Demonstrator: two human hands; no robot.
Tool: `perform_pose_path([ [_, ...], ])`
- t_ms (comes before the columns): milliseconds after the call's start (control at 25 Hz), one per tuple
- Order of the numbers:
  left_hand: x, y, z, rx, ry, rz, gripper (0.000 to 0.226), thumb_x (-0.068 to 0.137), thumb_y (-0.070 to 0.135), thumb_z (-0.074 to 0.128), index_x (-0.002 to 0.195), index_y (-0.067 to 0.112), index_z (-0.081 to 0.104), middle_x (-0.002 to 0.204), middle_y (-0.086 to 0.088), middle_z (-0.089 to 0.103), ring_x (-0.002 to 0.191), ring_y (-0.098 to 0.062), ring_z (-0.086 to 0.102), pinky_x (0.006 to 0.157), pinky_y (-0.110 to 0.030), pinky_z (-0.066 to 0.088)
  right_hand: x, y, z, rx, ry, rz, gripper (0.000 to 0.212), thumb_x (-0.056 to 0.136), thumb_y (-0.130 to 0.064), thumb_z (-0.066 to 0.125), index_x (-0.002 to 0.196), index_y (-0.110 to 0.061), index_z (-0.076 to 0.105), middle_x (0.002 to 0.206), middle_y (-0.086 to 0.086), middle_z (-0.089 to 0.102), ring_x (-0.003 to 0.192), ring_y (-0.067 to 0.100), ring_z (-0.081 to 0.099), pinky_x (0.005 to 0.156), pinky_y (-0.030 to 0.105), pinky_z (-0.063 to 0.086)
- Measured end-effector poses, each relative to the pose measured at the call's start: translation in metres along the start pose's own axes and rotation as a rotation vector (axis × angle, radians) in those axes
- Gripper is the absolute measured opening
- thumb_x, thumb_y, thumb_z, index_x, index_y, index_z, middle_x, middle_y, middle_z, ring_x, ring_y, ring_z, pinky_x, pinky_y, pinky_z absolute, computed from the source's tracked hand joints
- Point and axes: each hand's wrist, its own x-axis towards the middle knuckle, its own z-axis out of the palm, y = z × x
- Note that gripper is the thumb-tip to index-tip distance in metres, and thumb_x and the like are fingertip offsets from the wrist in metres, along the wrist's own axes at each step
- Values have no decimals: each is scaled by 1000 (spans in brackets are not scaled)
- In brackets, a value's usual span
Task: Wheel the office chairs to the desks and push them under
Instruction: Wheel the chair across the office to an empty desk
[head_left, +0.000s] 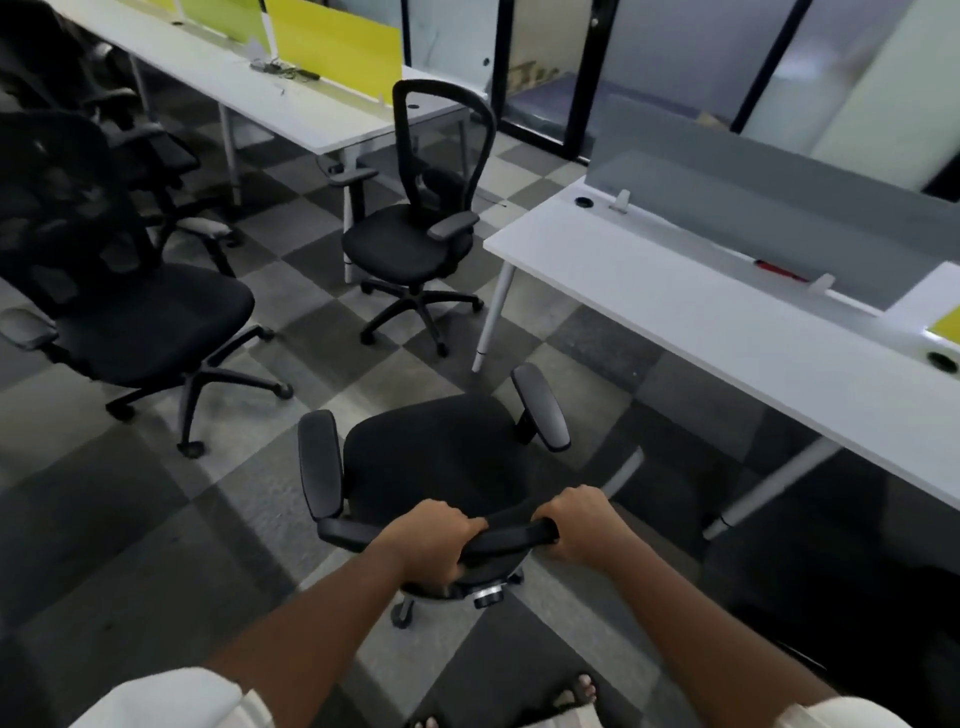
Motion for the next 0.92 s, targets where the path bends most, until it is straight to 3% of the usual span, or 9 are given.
perform_pose_path([
  [200, 15, 10, -1, 5, 27, 117, 30, 86, 42, 57, 108, 23, 50, 85, -1, 63, 71, -27, 60, 63, -34, 38, -19, 13, 3, 30, -45, 51, 17, 85, -39, 59, 93, -27, 67, 83, -7, 66, 80, 16, 62, 69, 30, 43],
  [400, 40, 10, -16, 39, 3, 256, 35, 87, 39, 57, 115, 20, 50, 91, -4, 63, 75, -29, 60, 62, -37, 41, -42, 22, 19, 95, 5, 178, 18, 82, -43, 58, 91, -30, 67, 82, -7, 66, 79, 15, 62, 64, 29, 37],
  [520, 64, 7, -28, 80, -24, 299, 41, 85, 41, 57, 120, 22, 49, 95, -2, 65, 79, -29, 63, 69, -40, 49, -48, 34, 22, 96, 44, 229, 21, 81, -41, 58, 95, -29, 67, 88, -7, 67, 83, 16, 63, 72, 30, 42],
  [760, 140, -2, -54, 143, -76, 223, 46, 78, 57, 56, 113, 28, 59, 95, 3, 69, 88, -23, 66, 80, -40, 54, -40, 75, 15, 114, 73, 353, 9, 85, -26, 58, 91, -27, 64, 91, -4, 66, 87, 23, 64, 71, 34, 32],
  [920, 199, -2, -69, 169, -39, 122, 41, 70, 60, 57, 95, 30, 70, 84, 5, 71, 82, -18, 69, 73, -35, 55, -27, 121, 12, 143, 96, 399, 13, 86, -21, 56, 95, -26, 64, 99, -3, 67, 94, 25, 64, 73, 34, 30],
])
